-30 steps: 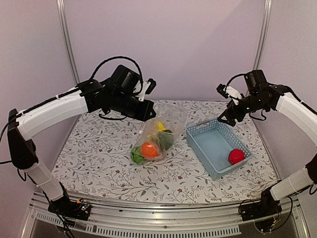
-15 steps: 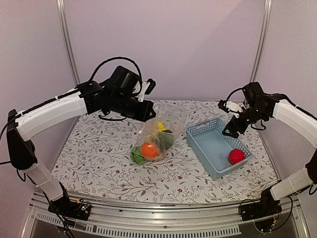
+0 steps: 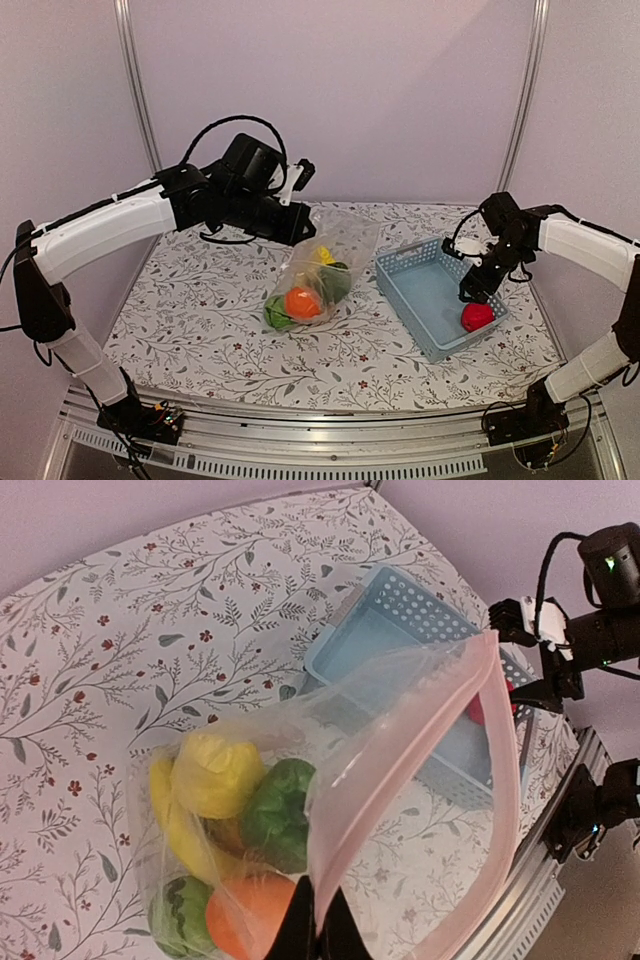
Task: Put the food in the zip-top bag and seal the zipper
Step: Pick up the fake fruit from the bin.
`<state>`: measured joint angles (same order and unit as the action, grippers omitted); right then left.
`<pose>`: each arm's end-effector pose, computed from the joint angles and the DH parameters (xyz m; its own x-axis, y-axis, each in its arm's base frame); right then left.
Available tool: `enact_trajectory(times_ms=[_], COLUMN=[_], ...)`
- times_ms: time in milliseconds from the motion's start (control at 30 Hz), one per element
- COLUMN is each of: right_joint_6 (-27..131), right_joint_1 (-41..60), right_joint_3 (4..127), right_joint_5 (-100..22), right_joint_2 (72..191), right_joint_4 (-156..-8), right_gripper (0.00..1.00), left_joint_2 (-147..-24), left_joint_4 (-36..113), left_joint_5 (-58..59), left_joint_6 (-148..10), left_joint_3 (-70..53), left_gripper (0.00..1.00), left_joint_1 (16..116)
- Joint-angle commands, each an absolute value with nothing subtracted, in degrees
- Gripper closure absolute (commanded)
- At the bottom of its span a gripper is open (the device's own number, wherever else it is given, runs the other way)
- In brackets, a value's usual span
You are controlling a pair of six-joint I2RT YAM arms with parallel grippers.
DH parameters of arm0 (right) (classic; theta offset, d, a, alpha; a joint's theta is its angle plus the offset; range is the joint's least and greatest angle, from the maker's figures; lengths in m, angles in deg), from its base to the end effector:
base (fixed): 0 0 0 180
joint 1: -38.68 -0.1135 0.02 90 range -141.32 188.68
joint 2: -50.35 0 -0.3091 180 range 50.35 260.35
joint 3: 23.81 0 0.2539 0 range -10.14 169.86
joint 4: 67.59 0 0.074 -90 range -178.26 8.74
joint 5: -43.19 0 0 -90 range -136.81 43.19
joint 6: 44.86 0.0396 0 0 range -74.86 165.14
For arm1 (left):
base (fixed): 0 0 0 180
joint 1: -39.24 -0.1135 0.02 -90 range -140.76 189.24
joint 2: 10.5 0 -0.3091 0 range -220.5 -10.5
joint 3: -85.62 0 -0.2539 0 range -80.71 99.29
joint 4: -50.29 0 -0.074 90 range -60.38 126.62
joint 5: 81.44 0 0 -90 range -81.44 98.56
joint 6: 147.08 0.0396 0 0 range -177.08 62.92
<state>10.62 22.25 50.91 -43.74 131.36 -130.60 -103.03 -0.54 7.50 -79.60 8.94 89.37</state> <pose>0.2528 0.0768 0.2848 -0.5689 -0.7577 -0.3196 -0.7561 0.6348 -0.1590 0.2366 -0.2845 0.3968 -0.6783 0.2148 -0.7027 0.5593 0.7711 -0.3042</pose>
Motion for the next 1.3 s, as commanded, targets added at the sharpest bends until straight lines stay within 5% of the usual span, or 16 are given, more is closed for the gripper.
enact_trajectory(times_ms=[0,800,1267], right_joint_6=[10.8,12.8,14.6], right_joint_1=[22.5,22.5,22.4], right_joint_3=[48.6,43.2,49.6], right_joint_5=[-46.5,-48.2,-42.5], right_joint_2=[132.3,136.3,136.8], right_joint_4=[-131.4,-130.5,-132.6], right_gripper=[0.17,0.16,0.42], left_joint_2=[-103.0,-102.7,-101.6], left_joint_4=[0.2,0.8,1.0], left_joint_5=[6.6,5.7,6.3], left_joint_6=[-80.0,-80.9,-81.3], left_joint_3=[8.0,6.5,5.4], left_gripper=[1.0,1.0,1.0], left_joint_1=[89.3,89.3,89.3])
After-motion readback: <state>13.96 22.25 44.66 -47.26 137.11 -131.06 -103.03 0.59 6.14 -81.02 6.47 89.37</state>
